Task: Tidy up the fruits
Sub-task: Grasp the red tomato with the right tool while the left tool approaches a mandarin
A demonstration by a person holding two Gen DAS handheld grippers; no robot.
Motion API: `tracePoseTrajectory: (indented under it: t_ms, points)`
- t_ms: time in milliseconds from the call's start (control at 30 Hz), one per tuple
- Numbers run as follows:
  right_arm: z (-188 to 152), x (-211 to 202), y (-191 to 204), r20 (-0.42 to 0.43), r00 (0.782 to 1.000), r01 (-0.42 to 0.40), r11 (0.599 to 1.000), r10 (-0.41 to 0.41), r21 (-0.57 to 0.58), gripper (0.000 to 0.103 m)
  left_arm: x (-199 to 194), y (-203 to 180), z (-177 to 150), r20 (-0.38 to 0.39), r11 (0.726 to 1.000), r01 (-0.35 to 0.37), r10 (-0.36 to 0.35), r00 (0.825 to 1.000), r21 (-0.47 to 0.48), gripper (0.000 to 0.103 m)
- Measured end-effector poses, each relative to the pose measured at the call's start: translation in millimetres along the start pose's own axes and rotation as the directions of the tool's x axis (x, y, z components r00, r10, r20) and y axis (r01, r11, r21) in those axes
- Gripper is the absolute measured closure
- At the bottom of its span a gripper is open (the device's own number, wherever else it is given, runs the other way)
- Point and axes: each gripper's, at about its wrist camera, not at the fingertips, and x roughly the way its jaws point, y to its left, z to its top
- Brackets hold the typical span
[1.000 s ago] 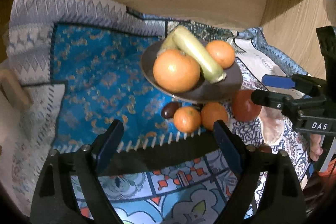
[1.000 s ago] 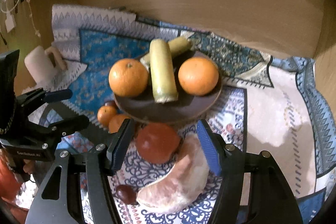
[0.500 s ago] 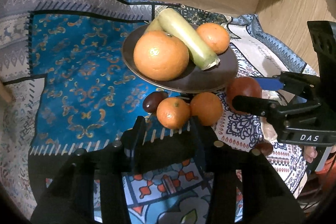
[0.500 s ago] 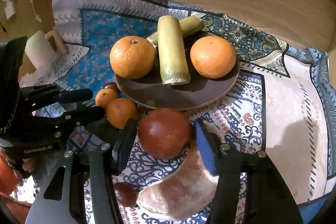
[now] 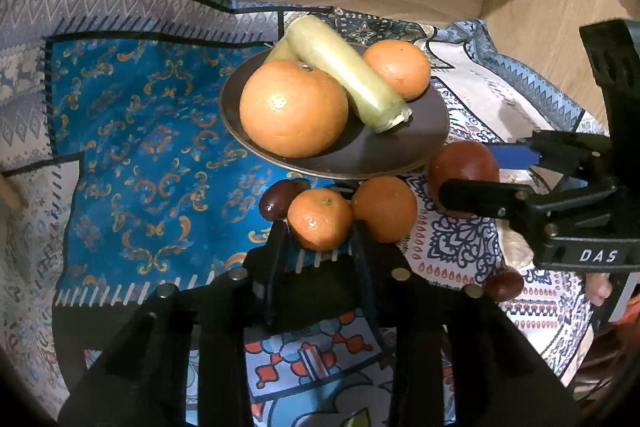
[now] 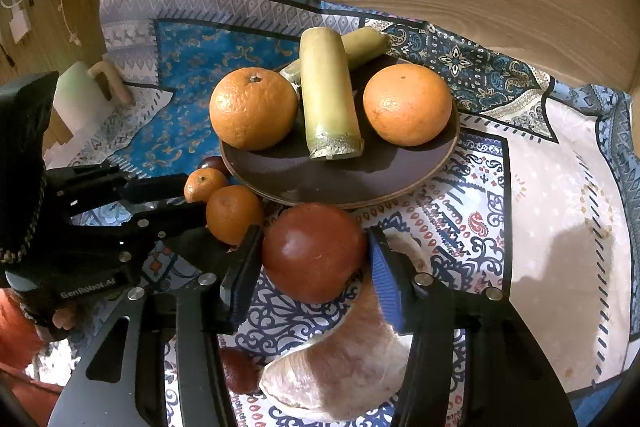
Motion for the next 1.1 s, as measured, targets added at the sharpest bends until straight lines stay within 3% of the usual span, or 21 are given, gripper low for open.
tracePoseTrajectory:
  t_ms: [267,633,833,933,1100]
  points:
    - [2.8,-14.0,1.1,0.043,0.999,0.013,1.000,-0.013,0.009,0.055,-1.3,4.9,-2.7,0.000,0.999,0.034,-0.034,0.999,-0.031,0.072]
    - [4.0,-21.7,-9.6,0.067,0.997,0.030,0.999,-0.033,0.036,0.055,-29.6,20.7,-22.2,0.001,0.998,-0.011,0.011,1.000,-0.063,0.072]
    - [8.0,-25.4,-15.2,0.085,0.996,0.033,0.998,-0.037,0.055,0.055,-40.4,31.9,-19.7,0.038,0.995,-0.029,0.033,0.999,-0.097,0.074]
    - [11.2,-28.3,-16.4,0.097,0.994,0.038,0.998,-0.044,0.055,0.055,-46.5,34.2,-12.3,0.062,0.995,-0.026,0.032,0.998,-0.094,0.089]
    - [13.6,-30.0,-18.0,0.104,0.993,0.043,0.998,-0.049,0.055,0.055,-46.1,33.4,-4.1,0.073,0.996,-0.033,0.039,0.997,-0.082,0.089]
